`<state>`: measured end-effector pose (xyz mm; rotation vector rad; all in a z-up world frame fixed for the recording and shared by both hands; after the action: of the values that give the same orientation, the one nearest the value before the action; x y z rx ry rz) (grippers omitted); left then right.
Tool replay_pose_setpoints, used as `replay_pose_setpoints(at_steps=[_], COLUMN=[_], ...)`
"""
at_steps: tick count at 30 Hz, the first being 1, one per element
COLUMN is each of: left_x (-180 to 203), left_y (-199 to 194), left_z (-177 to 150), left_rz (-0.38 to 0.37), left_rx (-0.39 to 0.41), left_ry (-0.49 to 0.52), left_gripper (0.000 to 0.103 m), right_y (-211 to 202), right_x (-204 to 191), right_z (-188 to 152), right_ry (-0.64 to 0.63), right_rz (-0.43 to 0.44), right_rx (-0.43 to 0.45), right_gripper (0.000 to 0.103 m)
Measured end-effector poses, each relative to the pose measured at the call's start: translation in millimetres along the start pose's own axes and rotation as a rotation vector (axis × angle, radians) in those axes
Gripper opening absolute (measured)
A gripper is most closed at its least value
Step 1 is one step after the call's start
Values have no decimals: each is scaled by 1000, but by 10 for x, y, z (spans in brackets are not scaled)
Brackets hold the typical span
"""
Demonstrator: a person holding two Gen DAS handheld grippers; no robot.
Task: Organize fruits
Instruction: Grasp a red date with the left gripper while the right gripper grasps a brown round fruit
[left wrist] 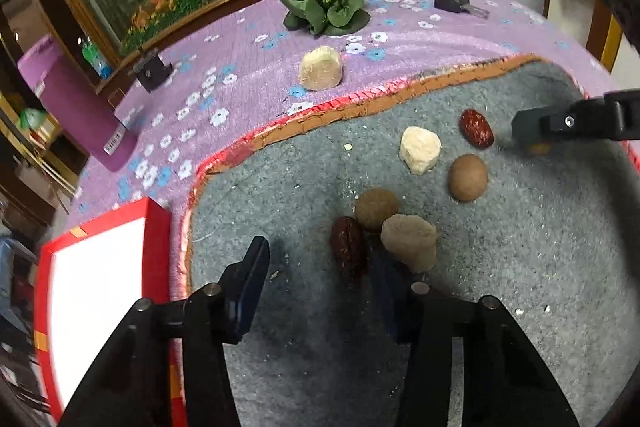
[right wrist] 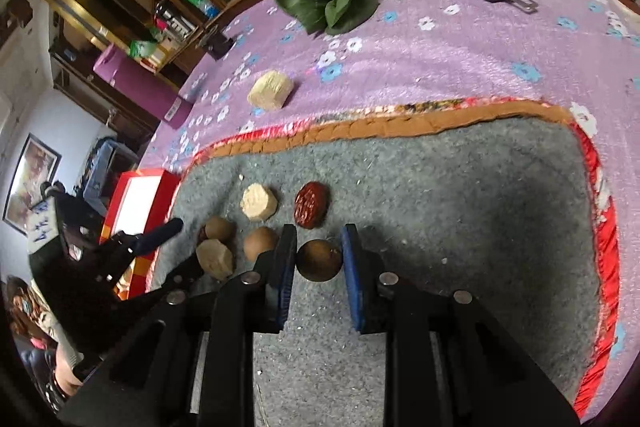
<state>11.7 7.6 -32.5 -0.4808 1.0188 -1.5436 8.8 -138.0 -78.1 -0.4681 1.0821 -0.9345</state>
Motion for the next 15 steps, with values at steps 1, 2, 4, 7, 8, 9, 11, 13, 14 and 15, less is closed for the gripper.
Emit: replay_pose_setpoints(at_steps=[1,2,4,7,8,9,11,13,14,15], left_x=[-7,-5,17,74,81,67,29,-6,-44,-77], left_y=[8,21,48,94,99,102,114,126,132,142], left_z=[14,33,83,127,135,136,150,169,175,177], left_rz=[-17,-20,3,63,67,62,58,85,117,141], left_rx=[-2,-2,-1,-5,-10,-14,-29,-45,-52,-56], left_ry=[-12,-21,-21,34,43,37,15,11,2,-8], left_gripper=[45,40,33,28,28,28,33,43,57,71], right_y=[-9,-12,-7,-6,-12,-22,-43,-52,-46,-32], right_x=[1,4,12,39,58,69,77,76,81,84], right_z=[7,14,25,34,40,44,56,61,56,51], right_ry=[8,13,21,42,47,51,61,62,65,70], right_rz=[11,14,11,27,25,25,36,37,39,43], right_rx=[2,3,6,4,6,10,16,20,18,12], right_gripper=[24,24,24,24,24,24,24,24,24,24])
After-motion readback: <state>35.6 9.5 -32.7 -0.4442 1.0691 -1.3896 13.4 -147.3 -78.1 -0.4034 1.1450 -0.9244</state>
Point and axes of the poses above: each gripper's, at about its wrist camera, not at the fingertips, and y roughly the way its jaws point, x to its right, z to its top, the point moved 6 cm from there along y, roughly the way its jaws point, and after that the axes turned 1 degree about y, right-handed, at the moved point
